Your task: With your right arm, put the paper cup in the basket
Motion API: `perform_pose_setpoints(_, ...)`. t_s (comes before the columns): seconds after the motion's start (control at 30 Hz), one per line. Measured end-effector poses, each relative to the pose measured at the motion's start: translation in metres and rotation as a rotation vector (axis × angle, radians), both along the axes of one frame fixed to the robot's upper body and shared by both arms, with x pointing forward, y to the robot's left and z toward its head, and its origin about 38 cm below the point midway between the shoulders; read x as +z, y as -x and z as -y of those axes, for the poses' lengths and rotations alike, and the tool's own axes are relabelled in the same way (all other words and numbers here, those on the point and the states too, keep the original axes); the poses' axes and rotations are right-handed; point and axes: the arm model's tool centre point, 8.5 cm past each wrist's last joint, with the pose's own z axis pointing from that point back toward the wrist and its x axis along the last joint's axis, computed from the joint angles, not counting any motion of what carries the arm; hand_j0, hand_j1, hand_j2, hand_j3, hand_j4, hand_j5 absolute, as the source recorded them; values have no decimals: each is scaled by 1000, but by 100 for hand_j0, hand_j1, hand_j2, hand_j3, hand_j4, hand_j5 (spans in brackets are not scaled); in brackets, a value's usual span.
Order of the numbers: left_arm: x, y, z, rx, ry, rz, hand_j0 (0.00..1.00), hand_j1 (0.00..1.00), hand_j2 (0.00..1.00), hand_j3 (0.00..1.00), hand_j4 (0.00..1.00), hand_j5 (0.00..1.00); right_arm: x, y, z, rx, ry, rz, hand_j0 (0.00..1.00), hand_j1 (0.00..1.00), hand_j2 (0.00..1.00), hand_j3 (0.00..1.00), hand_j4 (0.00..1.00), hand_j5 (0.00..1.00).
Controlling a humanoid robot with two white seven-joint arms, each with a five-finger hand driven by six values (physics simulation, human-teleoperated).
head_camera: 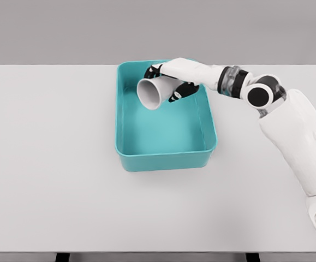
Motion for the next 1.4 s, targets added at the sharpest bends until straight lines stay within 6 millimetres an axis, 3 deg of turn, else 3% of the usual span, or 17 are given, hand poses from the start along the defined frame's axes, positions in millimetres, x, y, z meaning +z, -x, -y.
perform_pose_setpoints(0.17, 0, 0, 0, 0, 0, 0, 100, 100, 100, 100, 100, 100, -4, 2, -9, 45, 100, 10, 47, 47, 47, 47, 47, 47)
perform_pose_setpoints(0.27, 0, 0, 0, 0, 0, 0, 100, 100, 100, 100, 100, 100, -17, 6, -13, 62, 157, 0, 50, 50, 50, 50, 50, 50)
perform_pose_setpoints(0.43, 0, 0, 0, 0, 0, 0, 100, 100, 100, 100, 100, 100, -28, 9, -16, 68, 226, 11, 92, 92, 92, 92, 92, 92)
perform_pose_setpoints(0.73, 0, 0, 0, 0, 0, 0, 100, 100, 100, 100, 100, 100, -26, 9, -14, 63, 251, 34, 99, 99, 99, 99, 99, 99)
perform_pose_setpoints(0.77, 0, 0, 0, 0, 0, 0, 100, 100, 100, 100, 100, 100, -25, 12, -8, 56, 237, 35, 99, 99, 99, 99, 99, 99)
perform_pose_setpoints(0.83, 0, 0, 0, 0, 0, 0, 100, 100, 100, 100, 100, 100, -48, 30, 17, 15, 163, -19, 99, 99, 99, 99, 99, 99)
perform_pose_setpoints(0.9, 0, 0, 0, 0, 0, 0, 100, 100, 100, 100, 100, 100, -31, 36, 48, -30, 59, -9, 99, 99, 99, 99, 99, 99)
perform_pose_setpoints(1.0, 0, 0, 0, 0, 0, 0, 100, 100, 100, 100, 100, 100, -23, 60, 102, -63, -195, -44, 100, 100, 100, 100, 100, 100)
perform_pose_setpoints(1.1, 0, 0, 0, 0, 0, 0, 100, 100, 100, 100, 100, 100, -2, 76, 140, -77, -370, -6, 100, 100, 100, 100, 100, 100)
perform_pose_setpoints(1.2, 0, 0, 0, 0, 0, 0, 100, 100, 100, 100, 100, 100, -30, 108, 176, -149, -495, -74, 100, 100, 100, 100, 100, 100)
perform_pose_setpoints(1.27, 0, 0, 0, 0, 0, 0, 100, 100, 100, 100, 100, 100, -41, 123, 195, -195, -546, -97, 100, 100, 100, 100, 100, 100)
perform_pose_setpoints(1.4, 0, 0, 0, 0, 0, 0, 100, 100, 100, 100, 100, 100, -26, 125, 213, -223, -593, -55, 100, 100, 100, 100, 100, 100)
